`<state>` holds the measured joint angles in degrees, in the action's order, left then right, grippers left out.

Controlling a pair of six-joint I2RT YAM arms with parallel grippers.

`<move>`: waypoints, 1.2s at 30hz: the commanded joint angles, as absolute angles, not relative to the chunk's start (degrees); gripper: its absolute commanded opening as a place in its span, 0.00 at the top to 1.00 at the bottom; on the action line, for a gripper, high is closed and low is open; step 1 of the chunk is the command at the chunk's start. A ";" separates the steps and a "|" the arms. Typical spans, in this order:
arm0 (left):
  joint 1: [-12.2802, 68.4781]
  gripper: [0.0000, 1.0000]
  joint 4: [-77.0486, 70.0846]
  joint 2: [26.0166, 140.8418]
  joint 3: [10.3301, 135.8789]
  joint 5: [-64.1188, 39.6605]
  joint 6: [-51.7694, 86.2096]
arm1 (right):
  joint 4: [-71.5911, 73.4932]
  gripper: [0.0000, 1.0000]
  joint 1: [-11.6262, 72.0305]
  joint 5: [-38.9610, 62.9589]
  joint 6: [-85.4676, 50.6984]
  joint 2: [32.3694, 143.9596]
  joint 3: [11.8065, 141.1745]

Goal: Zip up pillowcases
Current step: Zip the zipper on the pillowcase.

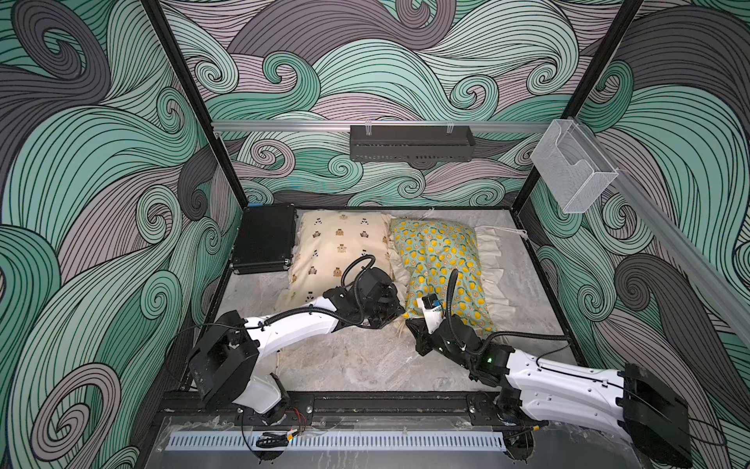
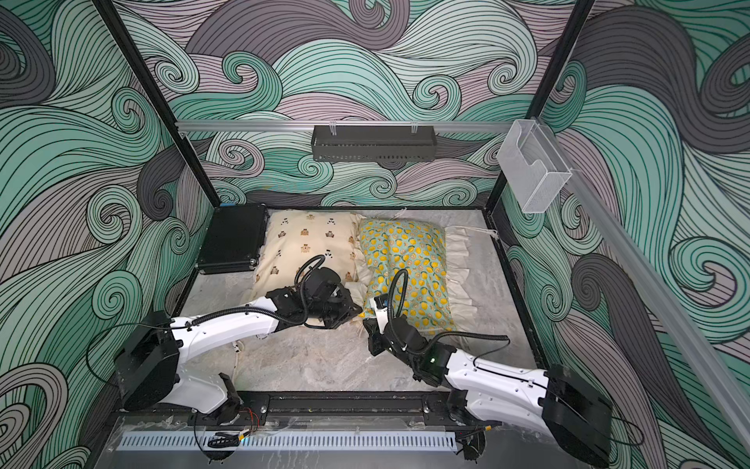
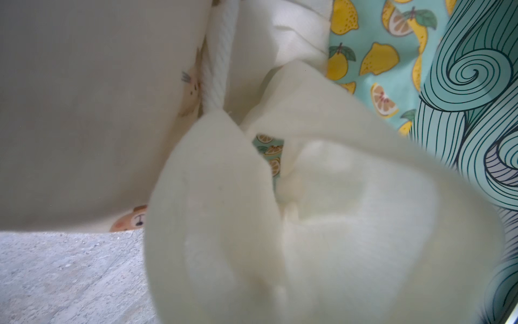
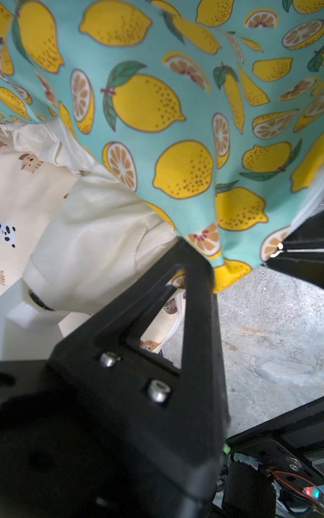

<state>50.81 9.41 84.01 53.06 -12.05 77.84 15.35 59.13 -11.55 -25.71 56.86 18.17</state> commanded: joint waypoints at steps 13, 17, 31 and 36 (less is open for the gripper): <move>51.15 1.00 11.54 81.87 54.96 -8.44 74.83 | 8.35 0.99 58.44 -8.94 -30.86 55.57 21.18; 51.23 1.00 12.29 80.33 55.13 -7.33 74.44 | 7.05 0.99 58.35 -8.34 -32.44 54.47 20.88; 50.17 1.00 15.86 78.64 57.08 -4.31 71.83 | -0.54 1.00 57.59 -6.78 -34.62 53.00 23.15; 49.43 1.00 16.76 78.27 57.31 -3.96 70.77 | -2.90 1.00 56.82 -5.82 -35.79 53.49 23.63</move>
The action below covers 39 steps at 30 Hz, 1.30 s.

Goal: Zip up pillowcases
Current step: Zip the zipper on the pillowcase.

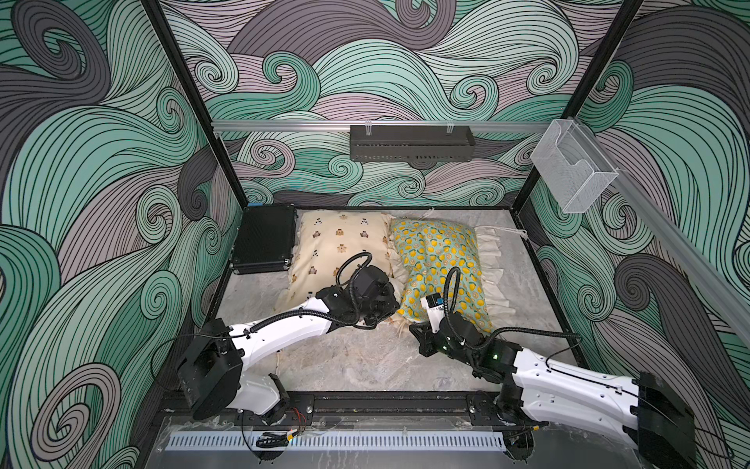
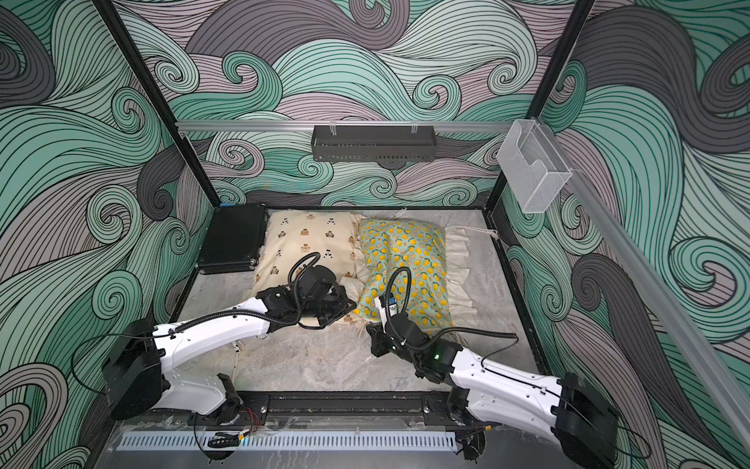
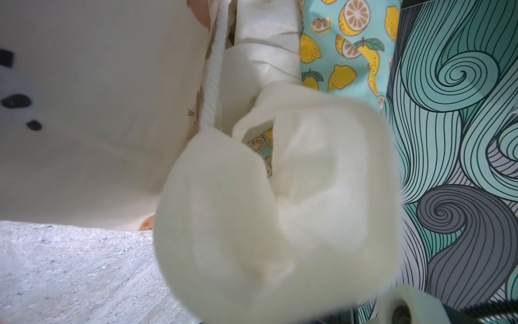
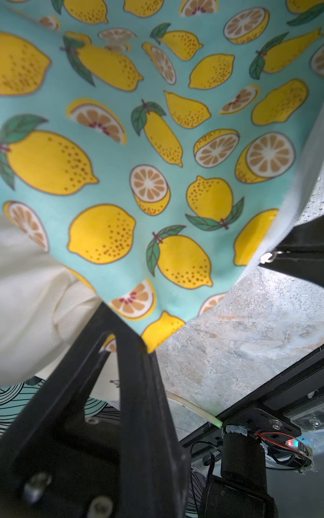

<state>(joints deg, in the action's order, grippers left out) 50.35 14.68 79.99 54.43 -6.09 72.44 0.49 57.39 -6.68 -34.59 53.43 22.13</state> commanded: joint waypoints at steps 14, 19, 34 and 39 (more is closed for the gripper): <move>47.77 1.00 18.59 77.22 56.77 -1.67 68.05 | -12.01 1.00 53.87 -3.88 -38.21 53.26 26.14; 46.66 1.00 18.87 76.86 56.30 -1.58 67.35 | -15.57 1.00 52.93 -3.29 -38.82 52.92 26.89; 43.45 1.00 19.24 76.09 54.30 -1.93 66.00 | -22.96 1.00 48.89 -1.49 -40.17 51.39 27.18; 42.28 1.00 19.25 75.71 53.36 -2.24 65.82 | -24.66 1.00 47.71 -1.12 -40.52 50.37 27.14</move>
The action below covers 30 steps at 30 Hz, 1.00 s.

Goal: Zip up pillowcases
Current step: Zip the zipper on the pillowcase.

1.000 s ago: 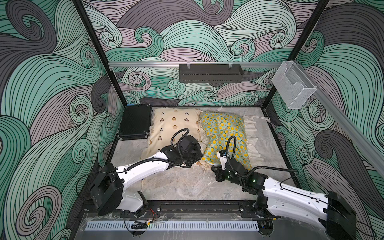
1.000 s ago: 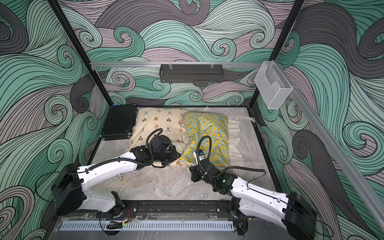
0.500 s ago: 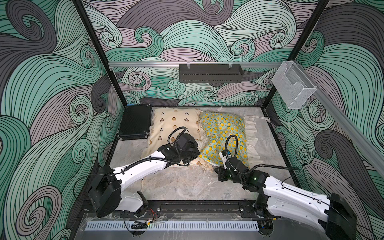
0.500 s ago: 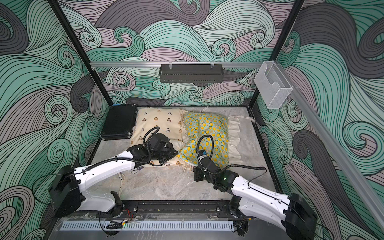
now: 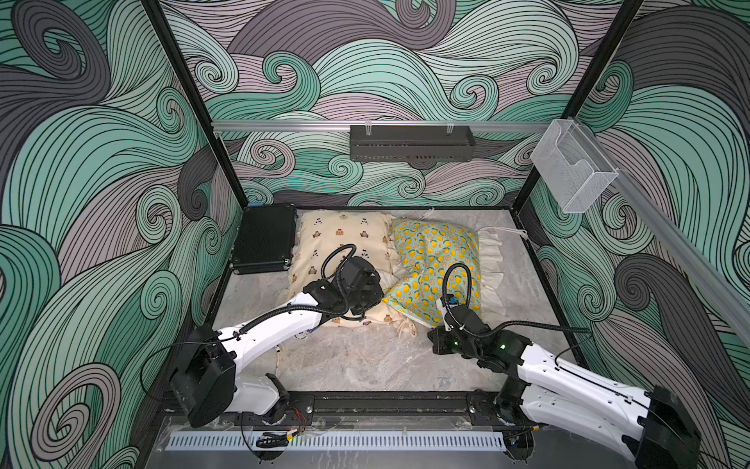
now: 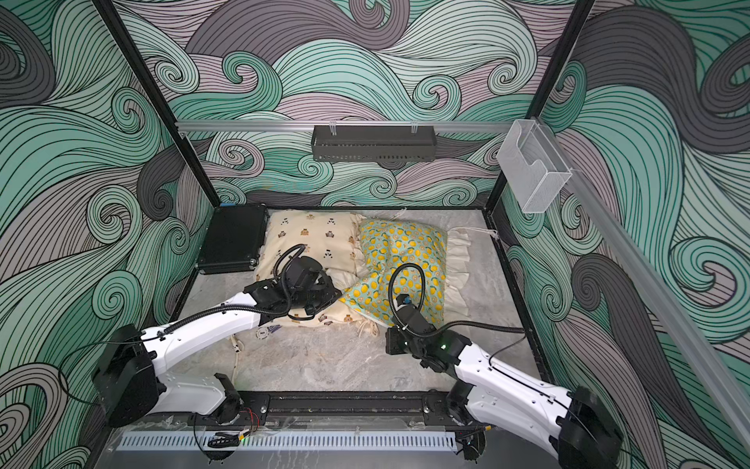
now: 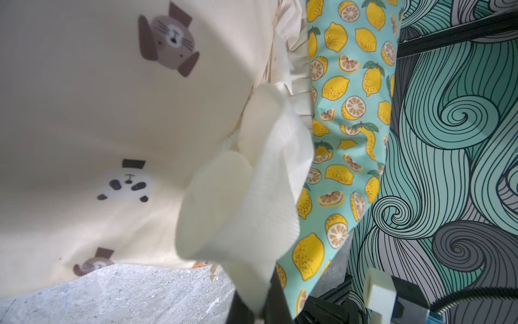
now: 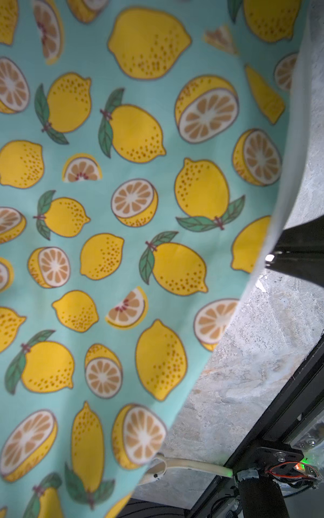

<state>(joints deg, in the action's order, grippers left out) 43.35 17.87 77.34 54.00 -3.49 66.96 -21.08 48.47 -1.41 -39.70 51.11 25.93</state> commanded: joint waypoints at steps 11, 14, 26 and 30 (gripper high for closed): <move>39.75 1.00 19.24 75.30 51.81 -3.12 65.41 | -28.68 1.00 45.01 1.37 -41.22 48.21 27.01; 39.07 1.00 19.07 75.39 51.51 -3.51 65.35 | -29.38 1.00 44.15 2.13 -41.37 47.88 26.80; 36.09 1.00 19.07 76.55 51.07 -5.00 64.44 | -31.81 1.00 41.16 5.67 -41.75 47.32 26.60; 35.12 1.00 19.08 76.86 50.99 -5.43 64.01 | -32.56 1.00 40.66 6.41 -41.75 46.98 26.40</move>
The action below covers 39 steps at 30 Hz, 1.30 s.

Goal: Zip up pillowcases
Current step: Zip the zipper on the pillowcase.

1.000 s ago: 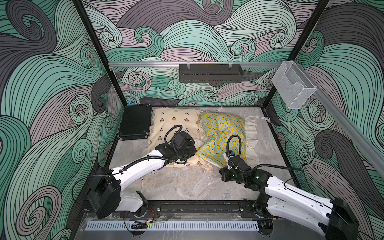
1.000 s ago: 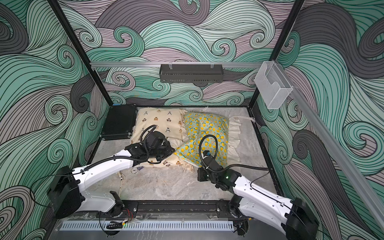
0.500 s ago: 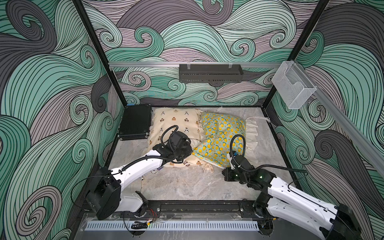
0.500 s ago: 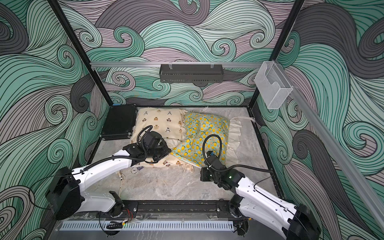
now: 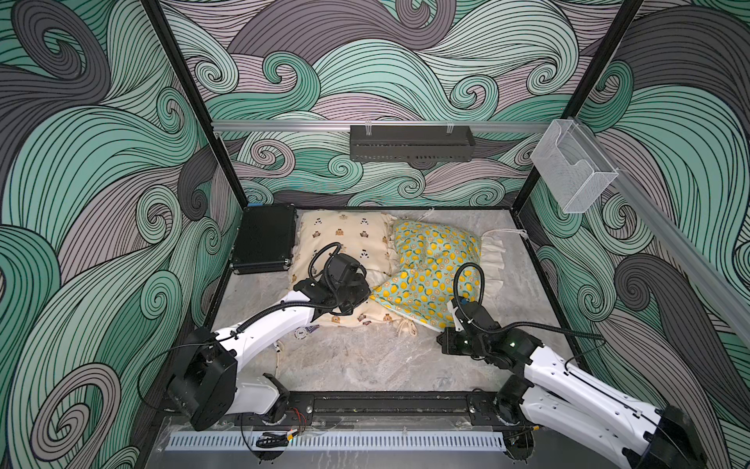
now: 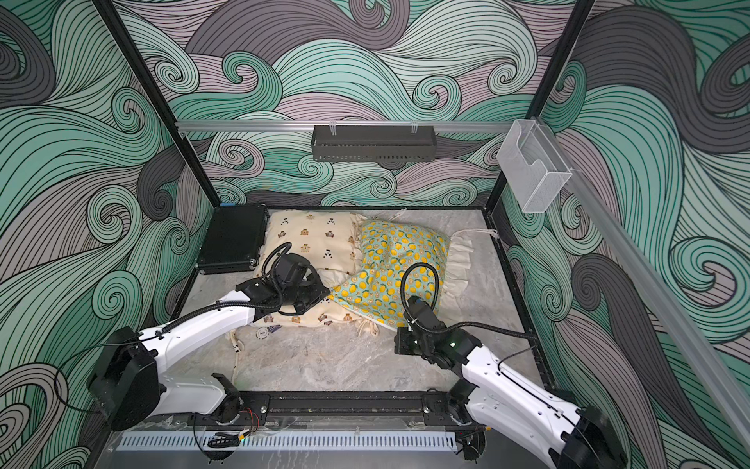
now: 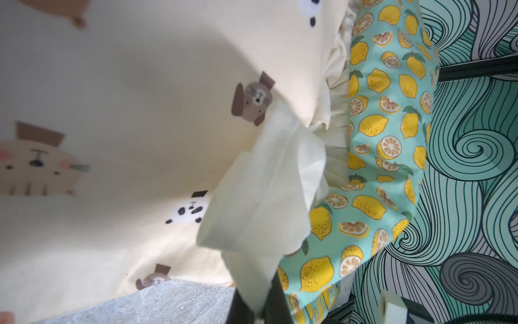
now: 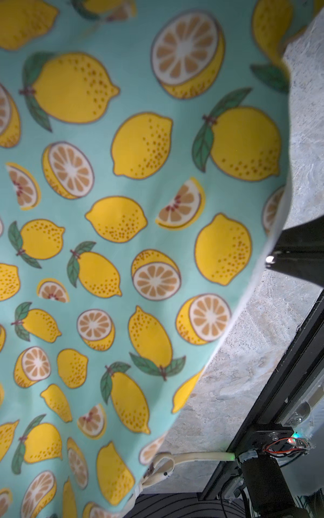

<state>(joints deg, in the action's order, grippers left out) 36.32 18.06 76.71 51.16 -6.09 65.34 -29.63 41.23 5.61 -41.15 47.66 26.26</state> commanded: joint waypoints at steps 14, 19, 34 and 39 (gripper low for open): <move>31.75 1.00 19.25 78.28 51.17 -6.85 62.80 | -35.97 1.00 38.28 8.03 -42.10 44.60 25.66; 30.38 1.00 19.46 78.44 51.72 -7.12 62.17 | -36.97 1.00 37.40 8.83 -42.21 43.89 25.41; 26.46 1.00 21.30 78.22 52.47 -7.82 59.69 | -39.23 1.00 34.73 9.62 -41.93 42.58 24.09; 26.41 1.00 21.08 78.18 52.57 -8.84 59.52 | -40.30 1.00 34.32 8.83 -41.64 42.09 24.42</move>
